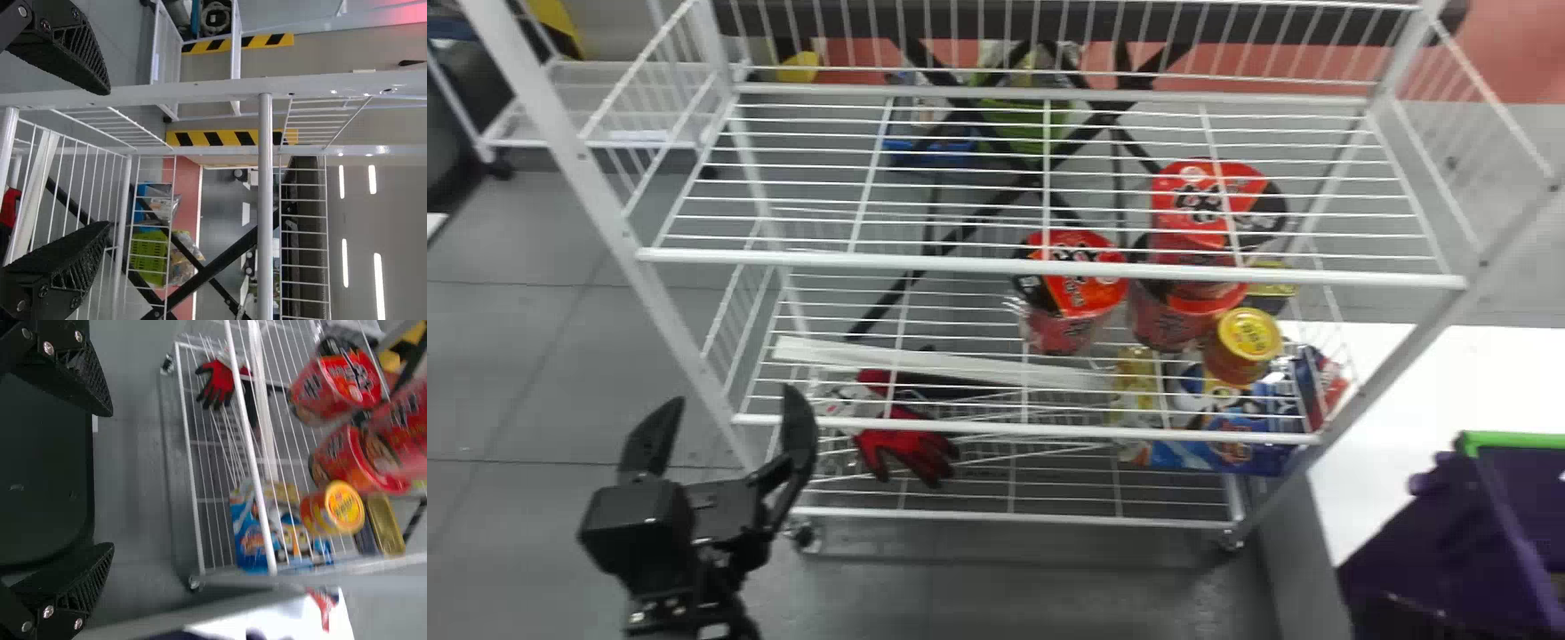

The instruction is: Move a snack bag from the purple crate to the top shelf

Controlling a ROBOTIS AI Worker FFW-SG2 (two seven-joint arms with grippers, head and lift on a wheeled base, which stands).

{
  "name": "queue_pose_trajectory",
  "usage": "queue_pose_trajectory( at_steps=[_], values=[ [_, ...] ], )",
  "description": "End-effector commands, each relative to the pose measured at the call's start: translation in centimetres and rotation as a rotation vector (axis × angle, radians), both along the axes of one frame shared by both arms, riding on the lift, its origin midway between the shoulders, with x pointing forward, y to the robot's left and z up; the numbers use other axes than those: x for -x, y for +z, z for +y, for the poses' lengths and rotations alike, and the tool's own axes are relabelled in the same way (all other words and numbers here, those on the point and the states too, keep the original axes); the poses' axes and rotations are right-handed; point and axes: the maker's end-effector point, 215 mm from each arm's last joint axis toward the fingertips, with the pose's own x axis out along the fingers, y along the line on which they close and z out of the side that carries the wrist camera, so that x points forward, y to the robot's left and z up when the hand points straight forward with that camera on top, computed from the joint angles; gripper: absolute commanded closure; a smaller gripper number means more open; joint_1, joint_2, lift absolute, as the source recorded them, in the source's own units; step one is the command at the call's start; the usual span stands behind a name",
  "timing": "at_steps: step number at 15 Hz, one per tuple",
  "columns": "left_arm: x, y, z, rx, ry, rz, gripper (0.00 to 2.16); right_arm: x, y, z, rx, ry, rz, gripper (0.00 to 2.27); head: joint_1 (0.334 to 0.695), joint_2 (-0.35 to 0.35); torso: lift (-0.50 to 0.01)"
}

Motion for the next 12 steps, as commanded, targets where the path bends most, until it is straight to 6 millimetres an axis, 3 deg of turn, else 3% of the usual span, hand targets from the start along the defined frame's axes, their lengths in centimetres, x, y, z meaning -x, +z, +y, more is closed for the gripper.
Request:
queue_pose_trajectory(
  at_steps=[1, 4, 6, 9, 10, 12],
  values=[
    [-0.1, -0.1, -0.2, 0.001, -0.003, 0.001, 0.12, -0.8, 2.6, -3.7, 0.011, -0.076, -0.064, 0.12, 0.695, -0.094, -0.45],
    [-0.2, -0.2, -0.3, 0.001, -0.007, 0.003, 0.12, -1.9, 5.5, -9.7, 0.08, -0.202, -0.143, 0.12, 0.695, -0.19, -0.45],
    [-0.1, -0.6, -0.3, 0.0, -0.004, 0.009, 0.12, -1.7, 6.3, -13.8, 0.115, -0.275, -0.155, 0.13, 0.695, -0.263, -0.45],
    [-0.5, -1.0, -0.4, -0.002, -0.007, 0.014, 0.12, -0.6, 5.6, -19.1, 0.125, -0.351, -0.12, 0.12, 0.695, -0.35, -0.45],
    [-0.4, -1.3, -0.4, -0.003, -0.006, 0.02, 0.12, 0.0, 5.1, -20.7, 0.12, -0.375, -0.103, 0.13, 0.695, -0.35, -0.45],
    [-0.5, -1.7, -0.4, -0.005, -0.007, 0.024, 0.12, 1.6, 2.3, -22.9, 0.123, -0.432, -0.027, 0.13, 0.695, -0.35, -0.45]
  ],
)
